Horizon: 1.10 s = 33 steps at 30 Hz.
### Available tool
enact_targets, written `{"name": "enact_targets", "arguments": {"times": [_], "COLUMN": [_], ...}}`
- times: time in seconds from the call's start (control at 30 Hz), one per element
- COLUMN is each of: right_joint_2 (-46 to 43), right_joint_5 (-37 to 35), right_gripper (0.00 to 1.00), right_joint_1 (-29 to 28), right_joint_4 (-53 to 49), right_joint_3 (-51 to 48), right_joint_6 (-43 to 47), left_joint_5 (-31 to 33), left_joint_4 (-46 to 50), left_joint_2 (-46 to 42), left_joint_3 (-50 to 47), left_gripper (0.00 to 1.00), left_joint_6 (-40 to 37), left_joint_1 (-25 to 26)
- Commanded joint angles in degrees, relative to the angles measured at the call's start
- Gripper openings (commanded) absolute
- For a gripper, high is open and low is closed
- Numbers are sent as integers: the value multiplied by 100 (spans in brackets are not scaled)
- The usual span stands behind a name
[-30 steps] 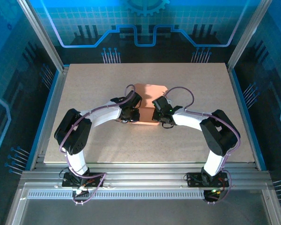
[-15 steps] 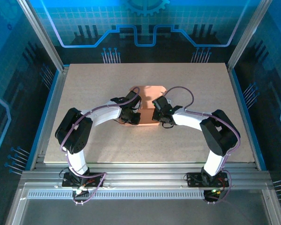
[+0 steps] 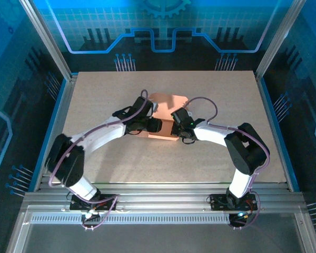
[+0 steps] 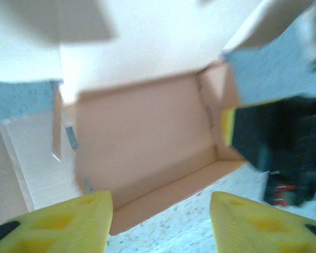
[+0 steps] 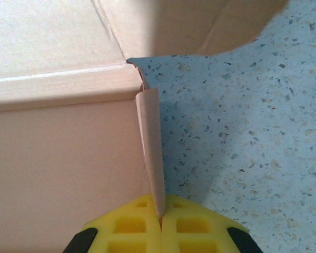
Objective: Fold the paper box
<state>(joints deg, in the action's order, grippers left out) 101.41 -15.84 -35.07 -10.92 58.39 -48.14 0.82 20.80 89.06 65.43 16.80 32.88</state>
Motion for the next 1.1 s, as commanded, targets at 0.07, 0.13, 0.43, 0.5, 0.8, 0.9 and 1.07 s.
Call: {"name": "enact_targets", "arguments": {"times": [0.07, 0.13, 0.43, 0.5, 0.8, 0.9, 1.07], "right_joint_2": [-223, -320, -798, -903, -1158, -1192, -1228], "right_joint_5": [157, 289, 1556, 2008, 3065, 3202, 3274], "right_gripper": [0, 0, 0, 0, 0, 0, 0], "right_joint_1": [323, 431, 1100, 1301, 1702, 1732, 1750], "right_joint_4": [214, 327, 1080, 1232, 1516, 1620, 1694], "right_joint_3": [-235, -333, -766, -768, -1006, -1035, -1045], "right_joint_6": [262, 327, 1000, 1082, 1189, 1102, 1035], "left_joint_5": [121, 164, -1265, -2019, -3592, -3711, -3855], "left_joint_4": [-781, -926, -1916, -2809, -4875, -5092, -5275], "left_joint_2": [-1111, -1440, -1935, -1812, -740, -616, -385], "left_joint_3": [-703, -979, -2433, -2914, -3031, -2943, -2823], "left_gripper": [72, 80, 97, 97, 90, 75, 57], "left_joint_6": [398, 500, 1962, 2494, 2724, 2623, 2609], "left_joint_1": [-483, -683, -2795, -3251, -2944, -2626, -2358]}}
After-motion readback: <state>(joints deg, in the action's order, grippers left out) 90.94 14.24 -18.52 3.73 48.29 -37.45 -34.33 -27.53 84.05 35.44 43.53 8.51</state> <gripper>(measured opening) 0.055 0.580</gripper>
